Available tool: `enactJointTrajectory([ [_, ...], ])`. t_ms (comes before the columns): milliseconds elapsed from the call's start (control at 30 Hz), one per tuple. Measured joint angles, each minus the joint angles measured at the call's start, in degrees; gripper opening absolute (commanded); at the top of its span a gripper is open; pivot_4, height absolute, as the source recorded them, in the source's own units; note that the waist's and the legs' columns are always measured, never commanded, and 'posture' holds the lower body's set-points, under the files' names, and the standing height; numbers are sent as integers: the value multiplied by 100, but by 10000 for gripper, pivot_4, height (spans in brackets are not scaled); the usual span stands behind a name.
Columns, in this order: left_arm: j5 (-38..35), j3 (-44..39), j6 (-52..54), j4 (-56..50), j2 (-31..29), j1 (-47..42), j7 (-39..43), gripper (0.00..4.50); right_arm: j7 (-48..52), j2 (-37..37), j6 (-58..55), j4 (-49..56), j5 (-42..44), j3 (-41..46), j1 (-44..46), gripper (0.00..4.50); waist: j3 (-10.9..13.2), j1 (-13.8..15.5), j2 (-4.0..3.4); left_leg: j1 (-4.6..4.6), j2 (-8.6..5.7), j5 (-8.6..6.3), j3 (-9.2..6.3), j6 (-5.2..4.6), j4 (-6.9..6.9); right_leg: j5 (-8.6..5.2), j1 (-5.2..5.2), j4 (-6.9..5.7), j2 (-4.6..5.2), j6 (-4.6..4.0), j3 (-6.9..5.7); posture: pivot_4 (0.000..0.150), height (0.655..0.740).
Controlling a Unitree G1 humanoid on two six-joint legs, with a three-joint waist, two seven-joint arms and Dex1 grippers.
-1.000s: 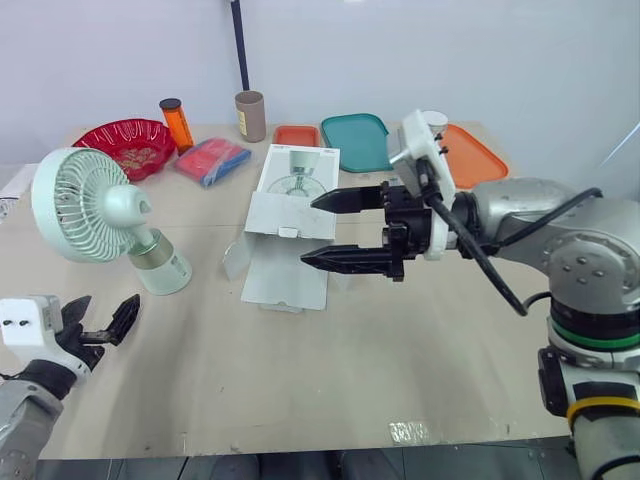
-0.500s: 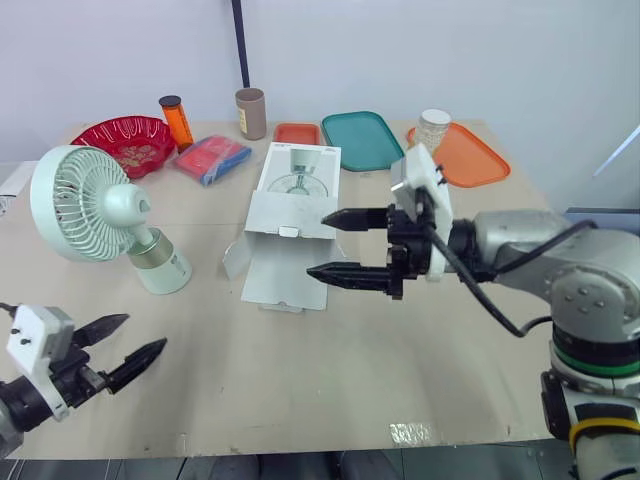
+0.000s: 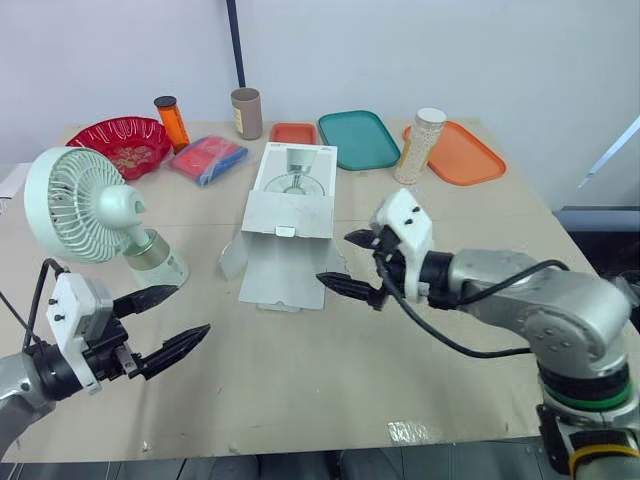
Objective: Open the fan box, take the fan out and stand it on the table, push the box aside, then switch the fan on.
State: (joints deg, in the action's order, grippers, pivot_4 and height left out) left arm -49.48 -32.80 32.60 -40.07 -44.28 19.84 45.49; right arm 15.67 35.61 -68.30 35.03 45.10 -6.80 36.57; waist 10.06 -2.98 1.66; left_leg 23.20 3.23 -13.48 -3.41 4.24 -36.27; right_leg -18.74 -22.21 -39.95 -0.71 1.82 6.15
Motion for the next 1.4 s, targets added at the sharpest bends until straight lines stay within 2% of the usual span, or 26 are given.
enactJointTrajectory([
  [167, 61, 298, -4, 12, 20, -358, -151, 44764, -533, -658, 181, -765, -968, -605, 262, 45000, 1, -5, -2, 4, 0, 2, 2, 4, 1, 1, -6, -2, -1, -1, 2, 1500, 7400],
  [333, 177, 589, -12, 11, 83, -396, -247, 44764, -646, -953, 653, -1490, -1902, -1060, 485, 45000, 1, 6, 0, 9, -1, 3, 1, 5, 2, 1, -10, -2, 2, -2, -1, 1500, 7400],
  [600, 339, 1082, -44, 10, 380, -690, -507, 44764, -402, -982, 1263, -2254, -2952, -1440, 647, 45000, -1, 7, 3, 9, -2, 7, -1, 13, 2, 4, -10, -5, 1, 0, -2, 1500, 7400],
  [900, 451, 1311, -146, 33, 493, -872, -473, 44764, -133, -1205, 1612, -2646, -3659, -1572, 717, 45000, -2, 5, 3, 9, -3, 11, -2, 19, 1, 6, -8, -7, 2, -1, -2, 1500, 7400],
  [1000, 461, 1354, -162, 90, 493, -950, -452, 45000, -56, -1249, 1639, -2713, -3787, -1572, 719, 38854, -1, 4, 3, 9, -3, 10, -2, 19, 2, 6, -10, -7, 2, -1, -2, 1500, 7400],
  [1133, 552, 1454, -234, 139, 494, -986, -386, 45000, -23, -1355, 1636, -2780, -3968, -1543, 718, 19693, -1, 4, 3, 9, -2, 11, -2, 19, 2, 7, -10, -7, 2, -2, -3, 1500, 7400],
  [1167, 558, 1457, -238, 144, 494, -1015, -386, 45000, -23, -1369, 1633, -2780, -3987, -1534, 717, 16826, -1, 5, 3, 9, -2, 11, -3, 19, 2, 7, -9, -7, 2, -2, -4, 1500, 7400],
  [1300, 534, 1476, -244, 264, 544, -1253, -437, 45000, -55, -1407, 1588, -2787, -4108, -1444, 694, 485, -1, 7, 3, 9, -3, 11, -4, 20, 0, 8, -8, -8, 2, -2, -5, 1500, 7400],
  [1400, 474, 1476, -241, 298, 568, -1392, -502, 45000, -71, -1448, 1583, -2785, -4202, -1308, 687, 150, -2, 3, 3, 8, -3, 11, -4, 20, 1, 8, -8, -8, 2, -2, -5, 1500, 7400],
])
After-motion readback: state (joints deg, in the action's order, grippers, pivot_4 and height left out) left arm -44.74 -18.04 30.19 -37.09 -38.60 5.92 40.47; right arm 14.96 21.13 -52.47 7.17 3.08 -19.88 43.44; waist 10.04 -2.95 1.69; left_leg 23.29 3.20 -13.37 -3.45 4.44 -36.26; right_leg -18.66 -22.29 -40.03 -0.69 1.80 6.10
